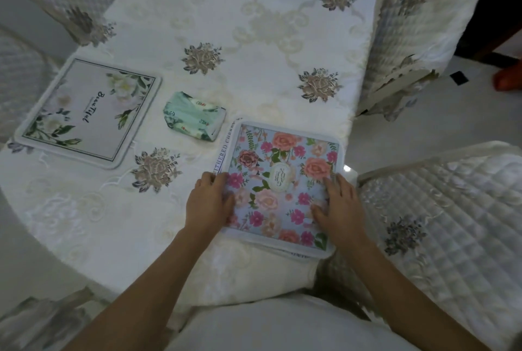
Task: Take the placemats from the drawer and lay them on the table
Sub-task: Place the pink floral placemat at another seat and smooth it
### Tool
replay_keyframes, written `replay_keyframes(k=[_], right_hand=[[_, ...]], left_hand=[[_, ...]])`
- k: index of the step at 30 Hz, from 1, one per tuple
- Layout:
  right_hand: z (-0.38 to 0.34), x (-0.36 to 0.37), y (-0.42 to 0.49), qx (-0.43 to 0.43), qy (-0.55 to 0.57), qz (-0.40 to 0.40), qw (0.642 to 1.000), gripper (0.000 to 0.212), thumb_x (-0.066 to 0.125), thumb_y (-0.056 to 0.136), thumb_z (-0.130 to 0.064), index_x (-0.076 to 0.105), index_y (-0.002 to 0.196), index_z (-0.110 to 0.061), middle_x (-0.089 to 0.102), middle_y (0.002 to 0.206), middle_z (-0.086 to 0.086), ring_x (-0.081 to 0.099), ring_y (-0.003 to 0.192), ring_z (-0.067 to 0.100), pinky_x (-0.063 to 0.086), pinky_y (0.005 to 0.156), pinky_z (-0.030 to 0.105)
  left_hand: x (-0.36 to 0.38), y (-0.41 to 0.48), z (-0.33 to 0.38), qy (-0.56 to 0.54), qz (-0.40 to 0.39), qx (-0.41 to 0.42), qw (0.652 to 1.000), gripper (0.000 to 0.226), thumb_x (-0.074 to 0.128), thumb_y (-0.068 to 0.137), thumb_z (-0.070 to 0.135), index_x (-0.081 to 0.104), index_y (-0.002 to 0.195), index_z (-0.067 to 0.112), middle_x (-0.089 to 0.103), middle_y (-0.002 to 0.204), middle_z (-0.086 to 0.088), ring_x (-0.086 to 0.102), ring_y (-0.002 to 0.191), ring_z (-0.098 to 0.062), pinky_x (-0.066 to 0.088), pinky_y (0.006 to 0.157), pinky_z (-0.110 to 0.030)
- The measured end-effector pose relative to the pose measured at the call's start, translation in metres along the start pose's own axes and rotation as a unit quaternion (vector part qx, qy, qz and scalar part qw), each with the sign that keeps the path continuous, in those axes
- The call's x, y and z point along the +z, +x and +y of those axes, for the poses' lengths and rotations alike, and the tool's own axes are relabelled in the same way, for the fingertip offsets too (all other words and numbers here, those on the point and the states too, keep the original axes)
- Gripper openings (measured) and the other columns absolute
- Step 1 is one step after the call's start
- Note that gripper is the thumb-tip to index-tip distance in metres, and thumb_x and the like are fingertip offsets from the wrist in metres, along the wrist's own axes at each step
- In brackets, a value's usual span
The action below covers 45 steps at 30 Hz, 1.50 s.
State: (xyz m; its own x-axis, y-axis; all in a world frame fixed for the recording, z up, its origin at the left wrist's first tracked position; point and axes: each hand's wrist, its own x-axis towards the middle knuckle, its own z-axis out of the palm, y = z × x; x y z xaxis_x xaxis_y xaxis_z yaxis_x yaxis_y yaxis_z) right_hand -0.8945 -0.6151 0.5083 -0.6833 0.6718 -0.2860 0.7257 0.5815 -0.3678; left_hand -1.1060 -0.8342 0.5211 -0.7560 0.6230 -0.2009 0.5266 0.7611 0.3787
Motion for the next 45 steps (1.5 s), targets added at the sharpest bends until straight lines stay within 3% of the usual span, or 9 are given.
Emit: replay_keyframes(k=[7, 10, 14, 19, 24, 32, 35, 40, 45], right_hand=[[0.01, 0.002, -0.002, 0.031, 0.114, 0.009, 0.993, 0.073, 0.073, 0.084, -0.032, 0.038, 0.147, -0.024, 0.024, 0.152, -0.002, 0.041, 0.131, 0.024, 0.043, 0.107, 0.04], [0.012, 0.001, 0.0, 0.061, 0.123, 0.009, 0.99, 0.068, 0.075, 0.083, -0.029, 0.043, 0.143, -0.025, 0.037, 0.134, 0.002, 0.051, 0.112, 0.02, 0.047, 0.099, 0.036], [0.014, -0.009, -0.003, 0.061, 0.155, 0.01, 0.986, 0.056, 0.071, 0.086, -0.025, 0.047, 0.137, -0.031, 0.036, 0.112, -0.007, 0.049, 0.09, 0.01, 0.051, 0.086, 0.03], [0.017, -0.033, -0.01, -0.017, 0.206, 0.024, 0.978, 0.049, 0.067, 0.088, -0.014, 0.055, 0.134, -0.026, 0.05, 0.113, -0.006, 0.054, 0.096, 0.009, 0.05, 0.087, 0.026], [0.024, -0.053, -0.026, -0.121, 0.184, 0.008, 0.975, 0.046, 0.063, 0.092, -0.017, 0.054, 0.136, -0.028, 0.046, 0.113, -0.015, 0.051, 0.099, 0.003, 0.041, 0.083, 0.02], [0.06, -0.095, -0.059, -0.233, 0.177, 0.03, 0.956, 0.043, 0.06, 0.094, -0.018, 0.055, 0.136, -0.024, 0.053, 0.122, -0.007, 0.058, 0.098, 0.009, 0.049, 0.083, 0.024], [0.076, -0.114, -0.08, -0.223, 0.193, 0.053, 0.954, 0.042, 0.06, 0.095, -0.018, 0.054, 0.136, -0.023, 0.053, 0.12, -0.008, 0.061, 0.096, 0.01, 0.054, 0.082, 0.026], [0.117, -0.133, -0.129, -0.139, 0.202, 0.125, 0.961, 0.043, 0.061, 0.094, -0.021, 0.054, 0.136, -0.029, 0.053, 0.117, -0.015, 0.055, 0.089, -0.004, 0.041, 0.07, -0.001], [0.175, -0.142, -0.198, -0.018, 0.2, 0.199, 0.959, 0.045, 0.063, 0.093, -0.026, 0.054, 0.136, -0.033, 0.051, 0.12, -0.017, 0.055, 0.095, -0.001, 0.045, 0.08, 0.016]], left_hand=[[0.013, -0.008, -0.001, -0.127, 0.008, -0.057, 0.99, 0.038, 0.066, 0.088, 0.016, 0.055, 0.124, 0.022, 0.047, 0.11, 0.0, 0.056, 0.081, -0.021, 0.044, 0.068, -0.029], [0.017, -0.011, 0.0, -0.153, 0.011, -0.06, 0.986, 0.039, 0.065, 0.089, 0.014, 0.056, 0.126, 0.023, 0.051, 0.109, 0.005, 0.053, 0.086, -0.015, 0.045, 0.074, -0.029], [0.017, -0.023, 0.005, -0.19, 0.012, -0.087, 0.978, 0.038, 0.063, 0.089, 0.011, 0.062, 0.124, 0.024, 0.061, 0.096, 0.002, 0.057, 0.076, -0.014, 0.041, 0.063, -0.022], [0.009, -0.05, 0.028, -0.183, 0.034, -0.09, 0.978, 0.038, 0.063, 0.09, 0.013, 0.061, 0.125, 0.028, 0.062, 0.108, 0.008, 0.057, 0.075, -0.001, 0.039, 0.06, -0.009], [0.014, -0.113, 0.056, -0.202, 0.081, -0.108, 0.97, 0.038, 0.064, 0.091, 0.015, 0.06, 0.127, 0.025, 0.062, 0.12, 0.006, 0.059, 0.095, -0.011, 0.046, 0.076, -0.024], [0.025, -0.183, 0.102, -0.202, 0.168, -0.122, 0.957, 0.039, 0.064, 0.091, 0.02, 0.058, 0.128, 0.029, 0.058, 0.117, 0.014, 0.058, 0.093, -0.01, 0.051, 0.078, -0.028], [0.018, -0.181, 0.127, -0.207, 0.172, -0.085, 0.959, 0.037, 0.062, 0.092, 0.022, 0.057, 0.127, 0.033, 0.057, 0.115, 0.015, 0.059, 0.096, -0.01, 0.055, 0.079, -0.031], [0.018, -0.172, 0.167, -0.25, 0.152, 0.005, 0.956, 0.034, 0.062, 0.091, 0.019, 0.058, 0.121, 0.037, 0.055, 0.106, 0.024, 0.059, 0.093, -0.003, 0.054, 0.077, -0.03], [0.033, -0.166, 0.221, -0.273, 0.093, 0.098, 0.953, 0.034, 0.062, 0.092, 0.019, 0.059, 0.123, 0.033, 0.059, 0.11, 0.015, 0.059, 0.094, -0.002, 0.05, 0.071, -0.018]])
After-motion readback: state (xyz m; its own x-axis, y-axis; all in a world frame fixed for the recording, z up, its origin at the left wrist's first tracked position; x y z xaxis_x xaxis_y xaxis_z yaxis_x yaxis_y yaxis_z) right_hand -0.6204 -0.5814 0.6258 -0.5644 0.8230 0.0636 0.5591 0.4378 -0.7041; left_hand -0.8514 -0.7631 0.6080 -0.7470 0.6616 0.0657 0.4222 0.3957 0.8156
